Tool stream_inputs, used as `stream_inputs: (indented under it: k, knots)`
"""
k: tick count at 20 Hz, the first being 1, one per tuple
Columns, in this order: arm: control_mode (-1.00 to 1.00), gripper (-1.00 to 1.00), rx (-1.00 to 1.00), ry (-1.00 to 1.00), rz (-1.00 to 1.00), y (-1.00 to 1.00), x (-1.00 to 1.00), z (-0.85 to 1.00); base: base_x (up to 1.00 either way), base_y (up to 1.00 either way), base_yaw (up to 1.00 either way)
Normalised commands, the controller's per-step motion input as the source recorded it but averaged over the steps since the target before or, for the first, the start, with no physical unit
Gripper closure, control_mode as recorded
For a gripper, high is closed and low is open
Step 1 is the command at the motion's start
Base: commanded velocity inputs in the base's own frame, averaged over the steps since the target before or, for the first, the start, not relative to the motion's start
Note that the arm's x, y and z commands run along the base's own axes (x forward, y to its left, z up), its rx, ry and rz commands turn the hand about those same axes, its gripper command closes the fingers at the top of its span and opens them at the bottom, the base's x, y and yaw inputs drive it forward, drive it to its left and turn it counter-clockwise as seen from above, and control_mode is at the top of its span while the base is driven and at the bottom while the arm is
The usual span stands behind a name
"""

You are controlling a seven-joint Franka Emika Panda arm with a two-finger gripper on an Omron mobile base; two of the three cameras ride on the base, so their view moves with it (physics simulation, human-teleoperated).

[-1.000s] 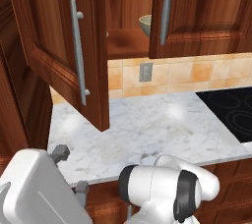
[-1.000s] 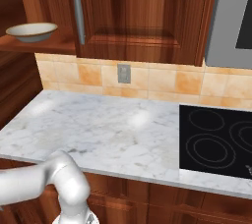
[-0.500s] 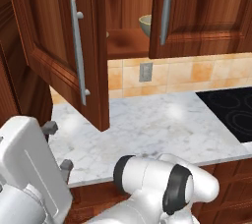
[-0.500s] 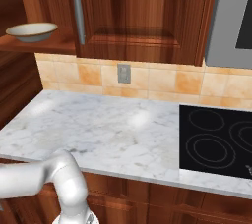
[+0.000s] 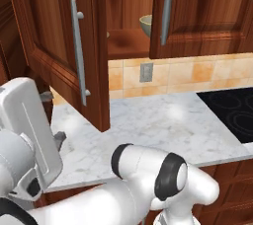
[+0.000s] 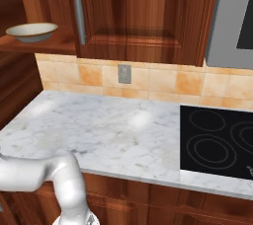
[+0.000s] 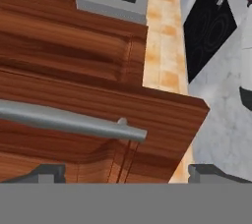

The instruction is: Open the cabinet. Pick the bowls from the counter and place them in the cabinet. Then close the cabinet.

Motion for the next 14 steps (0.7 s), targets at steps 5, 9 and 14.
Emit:
stream_inputs:
  k: [5,9,14]
  knots:
    - [-1.0,-1.0,0.01,-0.01,0.02,-0.26,0.69,-0.22,0.0,0.0,0.0]
    - [-1.0,-1.0,0.07,-0.08,0.08,-0.55,0.54,-0.4,0.0,0.0,0.0]
    - [-1.0,-1.0,0.12,-0.27,0.09,-0.79,0.07,-0.97,0.0,0.0,0.0]
